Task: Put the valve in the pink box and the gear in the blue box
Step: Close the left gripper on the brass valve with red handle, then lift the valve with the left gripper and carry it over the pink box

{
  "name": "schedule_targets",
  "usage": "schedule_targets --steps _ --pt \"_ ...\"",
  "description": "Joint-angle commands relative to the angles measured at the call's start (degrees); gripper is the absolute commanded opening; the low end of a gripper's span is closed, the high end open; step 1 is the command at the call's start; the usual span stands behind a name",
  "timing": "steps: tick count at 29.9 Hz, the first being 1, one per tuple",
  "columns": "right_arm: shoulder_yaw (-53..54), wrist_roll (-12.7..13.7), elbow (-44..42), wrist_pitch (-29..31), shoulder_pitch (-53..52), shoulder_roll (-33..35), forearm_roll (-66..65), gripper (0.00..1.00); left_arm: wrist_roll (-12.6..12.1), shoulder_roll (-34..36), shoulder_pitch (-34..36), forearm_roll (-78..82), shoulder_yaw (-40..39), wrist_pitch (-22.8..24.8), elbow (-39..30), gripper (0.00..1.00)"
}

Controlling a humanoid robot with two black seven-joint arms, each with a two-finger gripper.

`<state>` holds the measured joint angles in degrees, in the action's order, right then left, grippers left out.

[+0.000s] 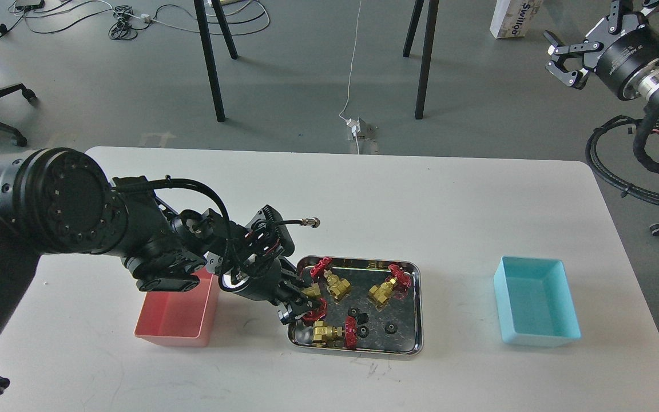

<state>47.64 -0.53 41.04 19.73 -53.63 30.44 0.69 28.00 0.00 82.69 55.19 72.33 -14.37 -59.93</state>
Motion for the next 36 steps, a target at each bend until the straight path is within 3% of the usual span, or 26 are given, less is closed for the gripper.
schedule_targets --steps 1,9,14,18,21,31,36 --pt "0.00 0.00 0.00 -0.05 0.28 -0.03 0.01 1.00 0.00 0.00 0.28 0.00 -0.17 -0.74 -0.19 0.21" --pt "0.17 0.00 0.00 -0.05 0.37 -0.03 -0.08 1.00 0.00 0.00 3.52 0.18 -0.70 -1.89 -1.42 0.20" --pt "0.88 0.00 0.00 -0.57 -0.24 -0.90 0.01 1.00 0.00 0.70 8.26 0.44 -0.44 -3.20 -6.59 0.20" --pt "1.84 0.09 1.22 -5.48 -2.52 -1.61 0.10 1.00 0.00 3.33 14.24 0.35 -0.35 -5.22 -13.18 0.20" --pt "1.93 0.27 2.90 -9.36 -4.81 -1.61 0.10 1.00 0.00 7.54 17.23 0.44 0.00 -5.93 -15.83 0.20" --pt "2.20 0.18 4.31 -9.54 -6.40 -0.82 0.10 1.00 0.00 31.44 19.00 10.98 -0.61 -7.60 -20.31 0.20" --pt "2.11 0.18 3.70 -9.54 -6.14 -1.43 0.10 1.00 0.00 37.26 18.21 17.48 0.09 -7.69 -21.81 0.20"
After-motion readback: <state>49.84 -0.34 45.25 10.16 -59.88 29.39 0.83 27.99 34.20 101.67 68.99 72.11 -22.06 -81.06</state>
